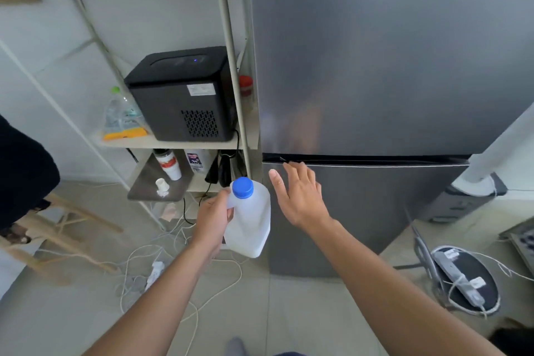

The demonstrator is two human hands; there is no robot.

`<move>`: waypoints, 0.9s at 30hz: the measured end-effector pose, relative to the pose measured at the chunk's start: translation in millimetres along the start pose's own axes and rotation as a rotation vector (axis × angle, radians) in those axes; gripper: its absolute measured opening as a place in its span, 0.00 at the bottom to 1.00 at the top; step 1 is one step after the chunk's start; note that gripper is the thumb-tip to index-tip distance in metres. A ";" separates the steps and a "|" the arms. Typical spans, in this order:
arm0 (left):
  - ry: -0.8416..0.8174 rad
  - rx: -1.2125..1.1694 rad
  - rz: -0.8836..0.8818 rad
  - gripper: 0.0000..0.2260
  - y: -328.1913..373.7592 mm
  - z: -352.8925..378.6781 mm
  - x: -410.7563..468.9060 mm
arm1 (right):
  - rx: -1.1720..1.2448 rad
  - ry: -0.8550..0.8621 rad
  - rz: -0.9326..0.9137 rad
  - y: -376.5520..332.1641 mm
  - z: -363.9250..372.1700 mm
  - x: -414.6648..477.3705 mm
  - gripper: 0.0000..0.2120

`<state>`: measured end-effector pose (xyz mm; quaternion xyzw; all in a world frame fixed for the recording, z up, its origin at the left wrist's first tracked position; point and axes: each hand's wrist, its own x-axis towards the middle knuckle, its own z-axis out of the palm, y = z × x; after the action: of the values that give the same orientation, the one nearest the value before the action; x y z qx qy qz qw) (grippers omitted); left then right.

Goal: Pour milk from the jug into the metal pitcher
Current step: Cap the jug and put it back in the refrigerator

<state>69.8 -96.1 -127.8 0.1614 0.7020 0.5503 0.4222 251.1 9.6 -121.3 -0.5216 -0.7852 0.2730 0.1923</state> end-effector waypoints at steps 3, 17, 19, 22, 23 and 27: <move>-0.056 -0.008 0.030 0.18 9.0 -13.0 25.1 | -0.077 0.051 0.077 -10.0 4.2 20.4 0.41; -0.297 0.113 0.027 0.21 7.4 -39.2 84.8 | -0.030 0.101 0.465 -50.0 0.7 53.7 0.41; -0.306 0.084 0.027 0.20 5.4 -43.6 97.0 | -0.050 0.182 0.480 -47.6 6.4 46.0 0.39; -0.337 0.094 0.016 0.19 -2.2 -46.1 110.4 | -0.053 0.284 0.495 -33.4 7.0 18.5 0.37; -0.336 0.117 0.021 0.19 -5.4 -44.3 112.4 | -0.067 0.311 0.491 -26.1 4.8 6.2 0.37; -0.349 0.216 0.010 0.18 -24.6 -33.0 118.4 | -0.110 0.415 0.498 -7.7 -9.6 -36.0 0.35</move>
<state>-19.8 -43.7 -198.0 0.3022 0.6722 0.4375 0.5152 264.9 -23.8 -109.6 -0.7518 -0.5909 0.1568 0.2472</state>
